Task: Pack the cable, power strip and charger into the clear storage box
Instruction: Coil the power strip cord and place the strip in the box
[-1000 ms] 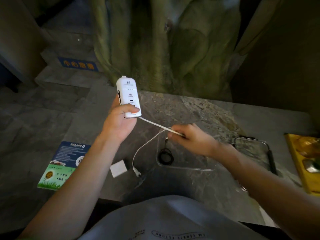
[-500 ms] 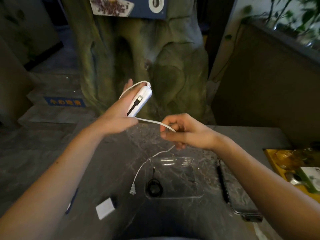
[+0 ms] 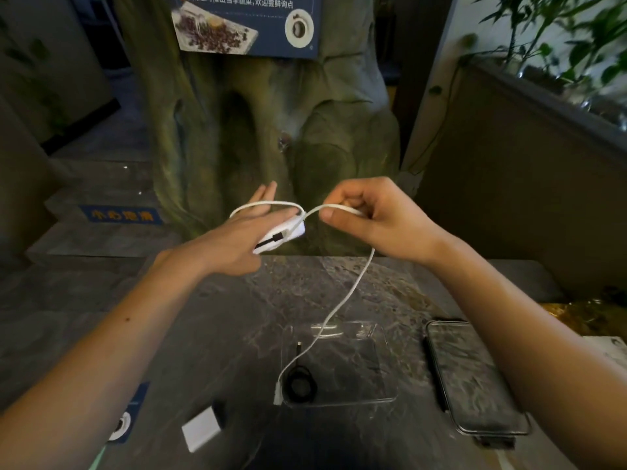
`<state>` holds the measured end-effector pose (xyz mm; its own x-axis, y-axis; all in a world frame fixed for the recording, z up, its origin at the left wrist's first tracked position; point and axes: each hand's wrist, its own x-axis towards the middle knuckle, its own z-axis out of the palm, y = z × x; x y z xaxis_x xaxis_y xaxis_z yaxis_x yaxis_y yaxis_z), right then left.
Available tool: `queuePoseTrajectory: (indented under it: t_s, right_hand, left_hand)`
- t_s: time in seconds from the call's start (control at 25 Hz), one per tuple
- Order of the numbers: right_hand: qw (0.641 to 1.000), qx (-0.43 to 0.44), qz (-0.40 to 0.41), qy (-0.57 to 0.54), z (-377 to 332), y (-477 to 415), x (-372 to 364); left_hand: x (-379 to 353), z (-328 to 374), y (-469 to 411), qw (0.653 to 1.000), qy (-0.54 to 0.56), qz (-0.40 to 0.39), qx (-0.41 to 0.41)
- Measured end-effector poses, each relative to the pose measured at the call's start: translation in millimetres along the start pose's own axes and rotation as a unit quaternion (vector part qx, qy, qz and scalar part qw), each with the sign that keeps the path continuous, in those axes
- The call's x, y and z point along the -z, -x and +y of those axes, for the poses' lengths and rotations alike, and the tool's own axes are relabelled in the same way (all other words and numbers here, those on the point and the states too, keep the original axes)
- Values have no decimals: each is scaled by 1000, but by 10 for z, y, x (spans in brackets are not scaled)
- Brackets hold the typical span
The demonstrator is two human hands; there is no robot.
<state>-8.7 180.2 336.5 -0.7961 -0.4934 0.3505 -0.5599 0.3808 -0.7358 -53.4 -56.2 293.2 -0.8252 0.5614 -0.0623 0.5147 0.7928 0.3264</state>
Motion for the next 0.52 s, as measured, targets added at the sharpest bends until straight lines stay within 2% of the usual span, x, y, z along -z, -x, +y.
queuePoseTrajectory:
  t_s: [0.16,0.24,0.4,0.52]
  right_hand:
    - [997,37,43,59,-33,-124,-1]
    - [996,21,65,51,28,-198,30]
    - [996,-11,83,-43,216,-300,36]
    - [991,-23,79,-107,362,-293,-72]
  left_hand:
    - [-53,192,65,993,-23,-98,-66]
    - [-31,312,130,987,-2,-128,-102]
    - [126,469,299,975,48,-128,-176]
    - [282,514,442,955,160,-102,-228]
